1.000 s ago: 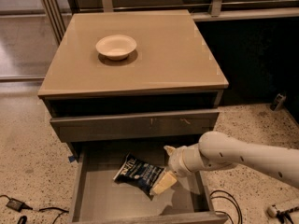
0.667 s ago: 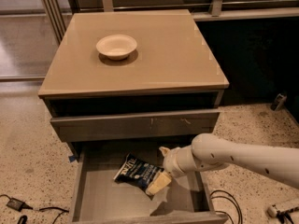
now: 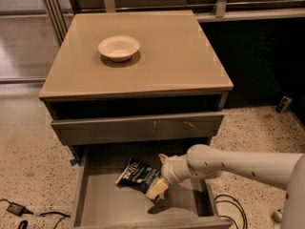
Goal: Pick blue chip bag from middle drawer and place on counter
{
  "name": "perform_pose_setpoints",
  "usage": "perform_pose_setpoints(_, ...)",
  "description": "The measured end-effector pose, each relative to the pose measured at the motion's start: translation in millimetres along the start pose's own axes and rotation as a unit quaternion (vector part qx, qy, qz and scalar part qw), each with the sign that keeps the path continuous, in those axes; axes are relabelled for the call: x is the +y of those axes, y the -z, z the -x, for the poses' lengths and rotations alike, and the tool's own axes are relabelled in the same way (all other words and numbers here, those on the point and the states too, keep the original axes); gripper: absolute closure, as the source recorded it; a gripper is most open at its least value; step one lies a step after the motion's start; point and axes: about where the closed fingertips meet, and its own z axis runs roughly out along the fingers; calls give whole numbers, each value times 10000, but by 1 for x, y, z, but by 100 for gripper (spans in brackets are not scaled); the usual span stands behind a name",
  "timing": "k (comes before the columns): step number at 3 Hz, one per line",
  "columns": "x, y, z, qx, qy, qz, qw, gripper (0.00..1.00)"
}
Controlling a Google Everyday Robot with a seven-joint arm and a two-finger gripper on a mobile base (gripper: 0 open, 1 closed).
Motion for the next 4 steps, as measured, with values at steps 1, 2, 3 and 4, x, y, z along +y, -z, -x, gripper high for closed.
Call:
perform_pose_setpoints(1, -5, -30, -11, -30, 41, -69, 10000, 0)
perform_pose_setpoints(2, -5, -64, -27, 52, 57, -123, 9999, 0)
perform_pose_setpoints(3, -5, -67, -28, 59, 57, -131, 9999, 0)
perform_pose_setpoints(4, -5, -67, -28, 59, 57, -130, 9999, 19)
